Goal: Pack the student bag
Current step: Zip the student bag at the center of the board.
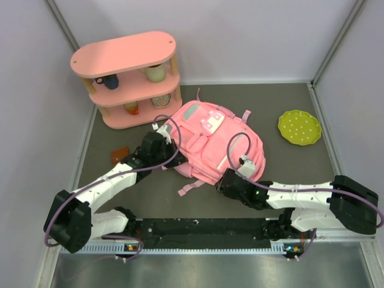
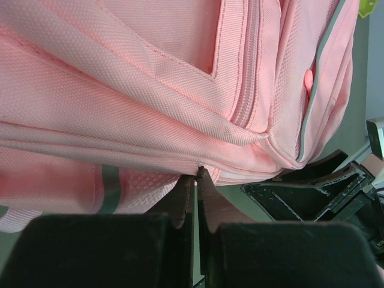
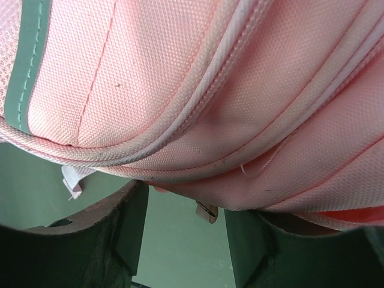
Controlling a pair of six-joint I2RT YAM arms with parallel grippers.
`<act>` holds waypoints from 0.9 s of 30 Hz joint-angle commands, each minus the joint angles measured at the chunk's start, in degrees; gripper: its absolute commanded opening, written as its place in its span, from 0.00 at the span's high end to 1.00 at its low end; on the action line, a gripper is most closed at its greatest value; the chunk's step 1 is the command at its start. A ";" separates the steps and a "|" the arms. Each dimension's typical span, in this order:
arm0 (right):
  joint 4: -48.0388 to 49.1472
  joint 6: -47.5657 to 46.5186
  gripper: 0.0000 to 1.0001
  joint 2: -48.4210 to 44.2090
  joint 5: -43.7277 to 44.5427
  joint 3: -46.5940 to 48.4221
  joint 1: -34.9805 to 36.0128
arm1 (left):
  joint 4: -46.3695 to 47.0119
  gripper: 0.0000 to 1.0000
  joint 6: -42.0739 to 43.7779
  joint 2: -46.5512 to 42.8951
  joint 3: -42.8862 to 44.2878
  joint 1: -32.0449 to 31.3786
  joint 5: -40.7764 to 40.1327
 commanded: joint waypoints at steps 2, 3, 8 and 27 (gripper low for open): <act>4.59 1.44 0.49 -0.71 -0.49 1.95 0.62 | 4.33 1.00 0.72 -2.36 0.21 0.22 0.39; 4.15 2.05 0.49 -1.15 -0.67 1.69 0.62 | 4.33 1.00 0.72 -2.36 0.21 0.22 0.31; 7.13 5.39 0.54 -3.62 3.10 -1.39 0.62 | 5.03 1.00 0.28 -2.18 0.03 0.22 0.92; 6.96 10.49 0.90 -3.09 14.62 1.69 2.20 | 5.21 1.00 -0.77 -3.50 -0.06 0.13 3.56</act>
